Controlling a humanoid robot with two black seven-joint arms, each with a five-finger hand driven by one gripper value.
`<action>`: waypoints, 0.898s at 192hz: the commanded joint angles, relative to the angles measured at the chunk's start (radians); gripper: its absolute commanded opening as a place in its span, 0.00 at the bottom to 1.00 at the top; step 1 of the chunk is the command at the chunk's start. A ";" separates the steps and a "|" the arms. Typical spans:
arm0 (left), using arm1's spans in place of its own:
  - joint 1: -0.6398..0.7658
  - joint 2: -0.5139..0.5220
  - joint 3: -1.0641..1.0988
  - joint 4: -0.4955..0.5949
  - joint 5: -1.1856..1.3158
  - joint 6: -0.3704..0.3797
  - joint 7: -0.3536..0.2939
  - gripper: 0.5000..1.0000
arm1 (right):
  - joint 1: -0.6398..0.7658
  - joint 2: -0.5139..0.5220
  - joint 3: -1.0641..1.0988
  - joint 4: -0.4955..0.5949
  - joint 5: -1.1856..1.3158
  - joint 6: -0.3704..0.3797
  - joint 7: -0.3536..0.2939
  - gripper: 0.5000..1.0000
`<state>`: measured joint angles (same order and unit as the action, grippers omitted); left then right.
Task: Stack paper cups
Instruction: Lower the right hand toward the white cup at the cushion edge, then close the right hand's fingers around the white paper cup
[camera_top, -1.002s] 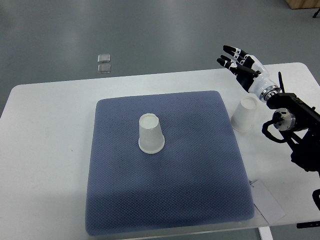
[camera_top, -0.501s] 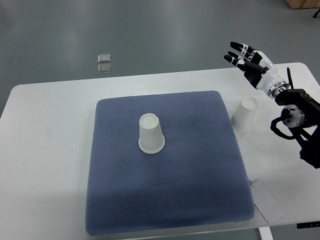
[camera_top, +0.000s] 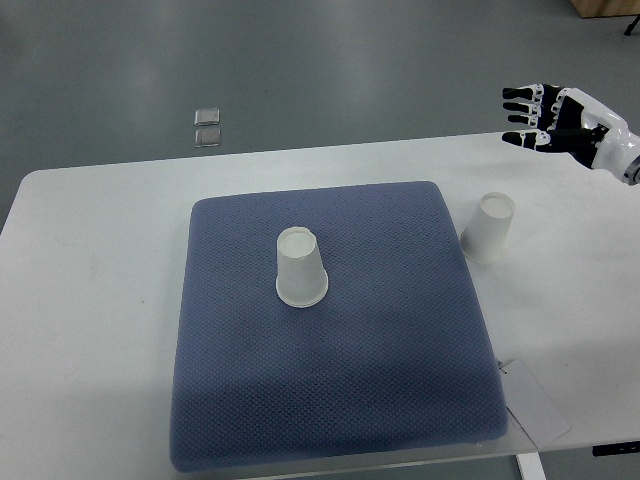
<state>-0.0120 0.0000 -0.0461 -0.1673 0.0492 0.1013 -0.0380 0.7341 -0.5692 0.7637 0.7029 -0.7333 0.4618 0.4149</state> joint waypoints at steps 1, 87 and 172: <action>0.000 0.000 0.000 0.000 0.000 0.000 0.000 1.00 | 0.004 -0.014 -0.021 0.000 -0.133 0.003 0.055 0.81; 0.000 0.000 0.000 0.000 0.000 0.000 0.001 1.00 | 0.002 0.000 -0.023 0.001 -0.529 -0.063 0.110 0.80; 0.001 0.000 0.000 0.000 0.000 0.000 0.001 1.00 | 0.010 0.035 -0.181 -0.006 -0.586 -0.215 0.114 0.80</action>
<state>-0.0120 0.0000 -0.0460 -0.1672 0.0492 0.1012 -0.0383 0.7425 -0.5390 0.6067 0.7022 -1.3176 0.2700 0.5290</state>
